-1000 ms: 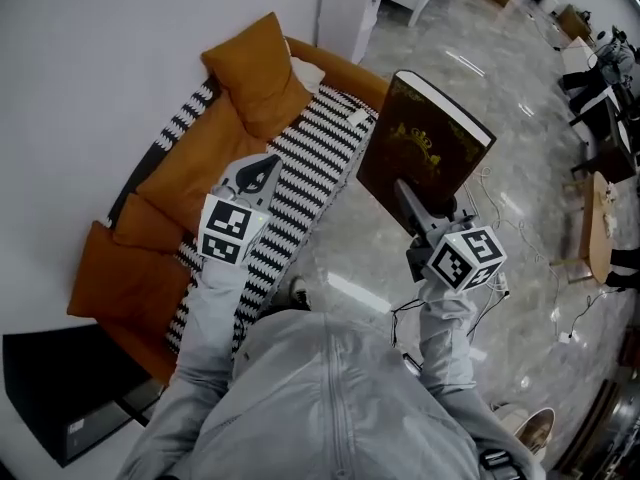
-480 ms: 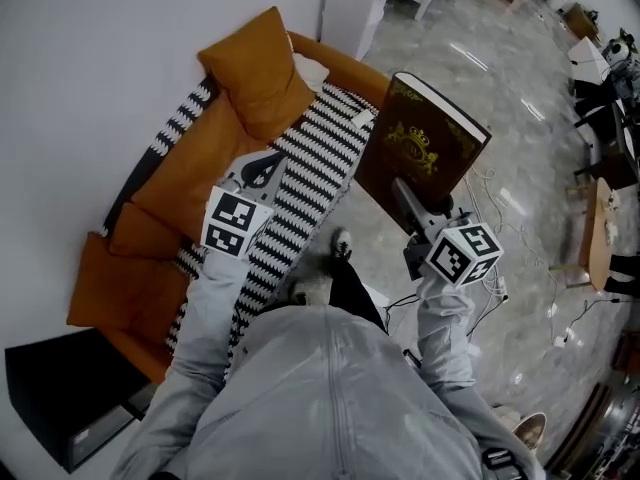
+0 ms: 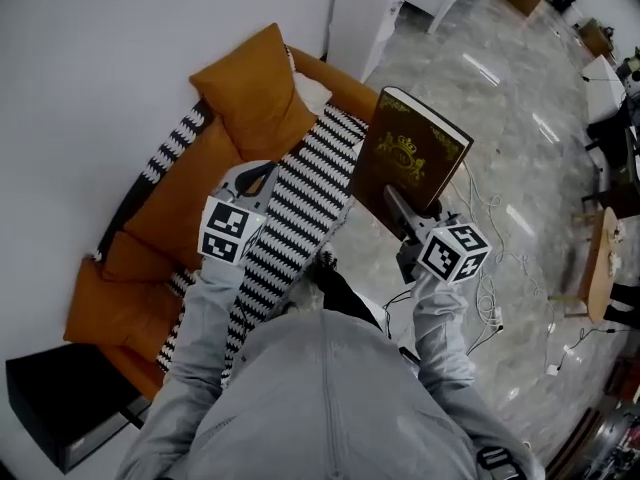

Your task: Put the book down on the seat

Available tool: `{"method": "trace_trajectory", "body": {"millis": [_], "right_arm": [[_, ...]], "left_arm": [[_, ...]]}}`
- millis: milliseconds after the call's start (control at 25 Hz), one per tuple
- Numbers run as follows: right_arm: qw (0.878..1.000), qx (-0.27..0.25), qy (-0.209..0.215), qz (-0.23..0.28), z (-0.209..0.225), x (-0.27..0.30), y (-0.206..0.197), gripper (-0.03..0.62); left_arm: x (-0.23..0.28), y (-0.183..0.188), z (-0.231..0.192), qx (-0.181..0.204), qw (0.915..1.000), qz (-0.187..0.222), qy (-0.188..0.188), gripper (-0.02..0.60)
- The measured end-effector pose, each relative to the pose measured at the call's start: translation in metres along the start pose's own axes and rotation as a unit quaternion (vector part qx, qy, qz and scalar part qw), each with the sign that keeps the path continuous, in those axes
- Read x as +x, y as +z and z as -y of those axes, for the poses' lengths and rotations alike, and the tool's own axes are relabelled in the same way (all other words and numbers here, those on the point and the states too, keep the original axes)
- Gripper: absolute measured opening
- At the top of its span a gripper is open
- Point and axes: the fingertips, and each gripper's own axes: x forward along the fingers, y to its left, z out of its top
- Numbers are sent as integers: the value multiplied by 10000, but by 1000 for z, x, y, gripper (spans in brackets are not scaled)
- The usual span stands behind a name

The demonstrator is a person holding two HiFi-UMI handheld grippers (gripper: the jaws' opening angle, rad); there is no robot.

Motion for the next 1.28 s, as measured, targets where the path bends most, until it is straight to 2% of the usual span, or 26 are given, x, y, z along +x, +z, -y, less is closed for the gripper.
{"method": "trace_trajectory", "body": {"millis": [160,320,600,800,1000,1080,1280], "right_arm": [[9993,305,105,-196,38,46,-2,235],[9977,509,136,-436,69,69,-16,234],[9944,834,229,-606,92,92,-31,235],[9890,1154,402,-833,122,147,-55,234],[9769,1675,666,-1149,141,159,-81,235],[9733,1725,740,-1320,147,171,-94,235],[9665,1735,820,-1704,161,236,-154,235]], "left_arm": [[40,-4,-26,-137,9999,-79,36,28],[61,-17,-33,-336,9991,-219,147,28],[82,-25,-37,-424,9978,-439,268,28],[126,-50,-67,-744,9953,-563,265,28],[140,-62,-54,-983,9913,-784,399,28],[150,-74,-56,-1055,9893,-884,478,28],[184,-135,-81,-1304,9844,-1035,576,28]]}}
